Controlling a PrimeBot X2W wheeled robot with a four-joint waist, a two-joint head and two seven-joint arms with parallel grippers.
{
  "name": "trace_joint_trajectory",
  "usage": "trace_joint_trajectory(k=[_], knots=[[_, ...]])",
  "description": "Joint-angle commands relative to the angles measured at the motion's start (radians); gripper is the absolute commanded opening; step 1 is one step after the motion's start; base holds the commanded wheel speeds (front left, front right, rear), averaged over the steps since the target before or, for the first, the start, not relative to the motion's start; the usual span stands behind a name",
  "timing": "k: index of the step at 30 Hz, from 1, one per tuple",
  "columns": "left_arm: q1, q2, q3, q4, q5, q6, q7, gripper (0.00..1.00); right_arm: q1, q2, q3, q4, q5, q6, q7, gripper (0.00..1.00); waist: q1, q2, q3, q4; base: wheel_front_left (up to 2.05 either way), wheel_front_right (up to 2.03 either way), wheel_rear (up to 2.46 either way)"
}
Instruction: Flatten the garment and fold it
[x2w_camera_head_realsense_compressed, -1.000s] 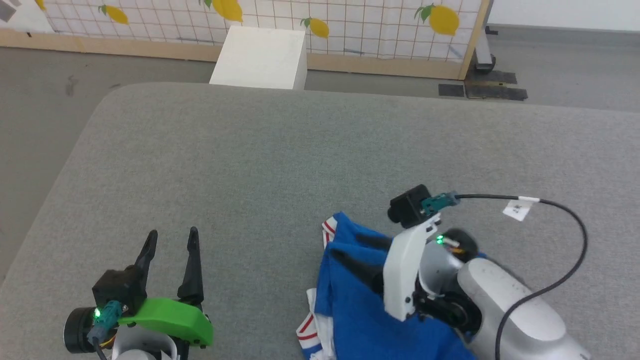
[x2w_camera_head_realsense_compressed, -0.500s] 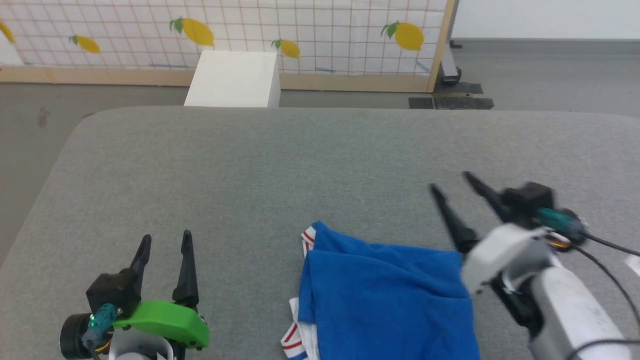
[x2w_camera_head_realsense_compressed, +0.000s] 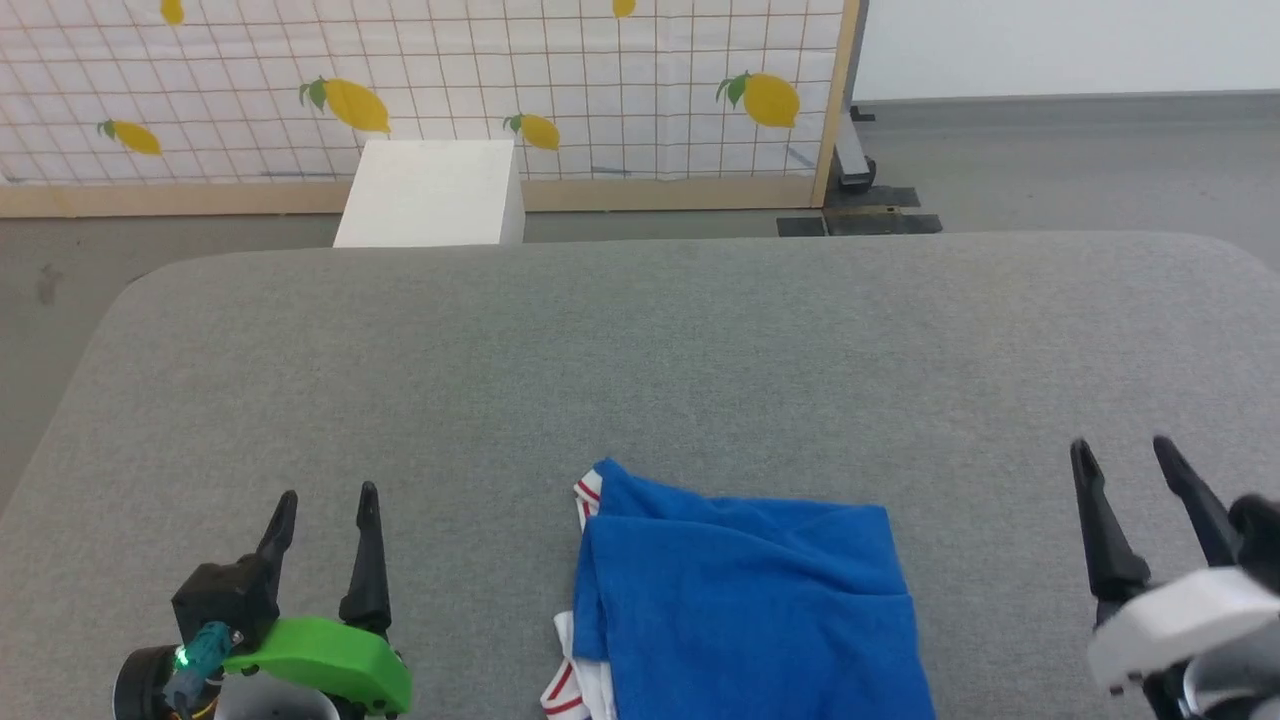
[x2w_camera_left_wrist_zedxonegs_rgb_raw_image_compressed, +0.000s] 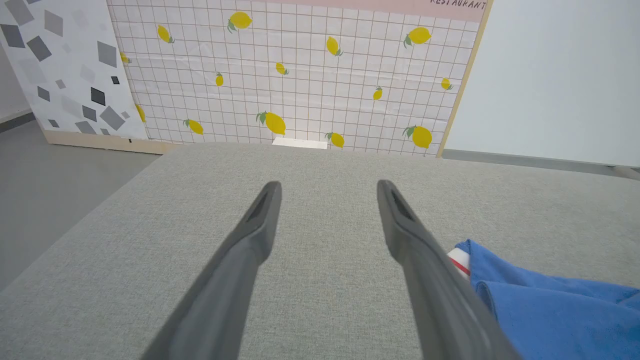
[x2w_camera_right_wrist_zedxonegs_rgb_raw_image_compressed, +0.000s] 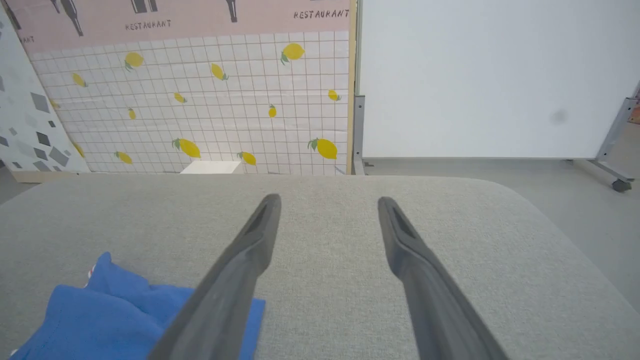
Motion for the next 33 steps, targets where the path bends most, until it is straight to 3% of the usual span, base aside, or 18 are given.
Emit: trace_joint_trajectory(k=[1, 11, 22, 26, 33], knots=[[0.016, 0.006, -0.002, 0.007, -0.003, -0.004, 0.0, 1.0, 0.041, 0.013, -0.008, -0.034, -0.011, -0.001, 0.014, 1.0, 0.0, 0.012, -0.005, -0.008, 0.0, 0.0, 0.0], [0.03, 0.012, -0.016, 0.043, -0.011, -0.017, 0.004, 1.0, 0.179, 0.046, 0.001, -0.173, -0.031, -0.001, 0.074, 1.0, 0.0, 0.012, -0.01, -0.029, 0.0, 0.0, 0.0], [0.021, 0.007, -0.019, 0.059, -0.018, -0.02, 0.003, 1.0, 0.171, 0.056, 0.028, -0.192, -0.011, -0.001, 0.109, 1.0, 0.0, 0.012, 0.012, -0.031, 0.0, 0.0, 0.0], [0.009, 0.004, -0.01, 0.055, -0.021, -0.018, -0.001, 1.0, 0.122, 0.059, 0.015, -0.176, 0.06, -0.001, 0.151, 1.0, 0.0, 0.012, 0.034, -0.034, 0.0, 0.0, 0.0], [-0.038, -0.021, -0.009, 0.062, -0.011, -0.028, -0.01, 1.0, 0.014, -0.013, -0.151, -0.023, 0.263, -0.001, 0.286, 1.0, 0.0, 0.012, 0.069, 0.012, 0.0, 0.0, 0.0]])
